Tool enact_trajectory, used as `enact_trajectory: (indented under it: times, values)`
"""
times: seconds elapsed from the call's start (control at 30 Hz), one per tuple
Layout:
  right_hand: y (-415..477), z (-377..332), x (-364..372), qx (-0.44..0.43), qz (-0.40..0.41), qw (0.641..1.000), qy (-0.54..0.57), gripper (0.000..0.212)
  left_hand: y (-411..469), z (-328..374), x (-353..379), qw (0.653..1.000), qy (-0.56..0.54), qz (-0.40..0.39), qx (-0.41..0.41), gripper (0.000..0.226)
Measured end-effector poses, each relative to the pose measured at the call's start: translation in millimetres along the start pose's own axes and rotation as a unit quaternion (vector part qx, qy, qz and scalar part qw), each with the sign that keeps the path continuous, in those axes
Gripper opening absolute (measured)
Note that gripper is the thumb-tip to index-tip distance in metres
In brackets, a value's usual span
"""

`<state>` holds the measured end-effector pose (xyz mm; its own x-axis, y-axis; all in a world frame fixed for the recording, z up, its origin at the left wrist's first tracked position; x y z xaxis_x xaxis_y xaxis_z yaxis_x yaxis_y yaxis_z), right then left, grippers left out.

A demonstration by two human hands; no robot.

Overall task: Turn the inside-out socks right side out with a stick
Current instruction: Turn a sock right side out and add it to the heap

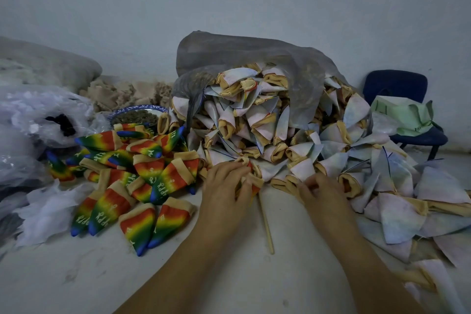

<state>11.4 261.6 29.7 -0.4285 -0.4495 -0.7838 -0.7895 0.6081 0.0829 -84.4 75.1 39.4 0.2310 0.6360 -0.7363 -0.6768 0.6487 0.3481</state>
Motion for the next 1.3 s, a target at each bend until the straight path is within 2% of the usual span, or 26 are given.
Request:
enact_trajectory:
  times: [0.07,0.23,0.33,0.4,0.53,0.63,0.73,0.8,0.87,1.0,1.07,1.13,1.3]
  values:
    - [0.9,1.9,-3.1,-0.011,0.032,0.999,0.033,0.012,-0.8,0.6,-0.4,1.000,-0.006,0.001,0.000,0.030]
    - [-1.8,0.6,-21.3,-0.048,0.176,0.977,0.106,0.011,-0.5,0.4,0.9,1.000,-0.010,0.007,0.012,0.030]
    - [-3.4,2.8,-27.2,-0.045,0.211,0.948,0.235,0.007,-0.7,1.3,0.2,1.000,-0.011,0.017,0.021,0.029]
    - [-5.9,2.8,-28.9,-0.058,0.221,0.935,0.273,0.006,-1.3,5.1,-2.7,0.999,-0.013,0.032,0.032,0.027]
    - [-16.9,-22.4,-26.5,-0.143,0.202,0.934,0.256,0.011,-6.5,21.8,-9.3,0.995,-0.050,0.043,0.073,0.035]
    - [-28.8,-51.1,-13.7,-0.225,0.152,0.948,0.168,0.012,-8.6,31.8,0.0,0.989,-0.124,-0.043,0.071,0.048]
    - [-38.0,-68.1,0.2,-0.284,0.106,0.946,0.114,0.004,-7.9,35.8,-1.0,0.977,-0.195,-0.040,0.079,0.027]
    - [-40.4,-72.8,3.8,-0.300,0.101,0.944,0.096,0.011,-7.4,32.9,-6.5,0.973,-0.222,-0.008,0.067,0.015]
    - [-40.1,-74.7,4.5,-0.301,0.096,0.943,0.100,0.013,-7.7,30.3,-9.7,0.973,-0.221,0.012,0.062,0.016]
    - [-40.3,-74.4,4.0,-0.308,0.084,0.935,0.154,0.021,-8.6,31.3,-10.2,0.976,-0.215,0.012,0.038,0.017]
    - [-42.0,-75.9,5.7,-0.315,0.061,0.928,0.188,0.031,-7.8,31.6,-9.6,0.975,-0.218,0.004,0.034,0.020]
    - [-42.1,-77.2,8.7,-0.312,0.041,0.933,0.173,0.043,-8.2,32.1,-9.1,0.974,-0.225,-0.007,0.037,0.023]
    - [-39.8,-72.7,1.2,-0.326,0.098,0.933,0.118,0.028,-9.3,33.4,-8.2,0.972,-0.230,-0.021,0.048,0.017]
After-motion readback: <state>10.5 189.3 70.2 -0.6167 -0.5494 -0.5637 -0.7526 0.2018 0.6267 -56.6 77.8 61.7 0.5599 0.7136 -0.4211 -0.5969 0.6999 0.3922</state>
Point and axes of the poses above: each hand's wrist, its own y-axis towards the middle knuckle, its own x-axis out of the palm, z = x × y, the point moved 4 cm from there along y, towards the middle knuckle, and after that the axes turned 14 degrees about -z, right-handed, at the moved point
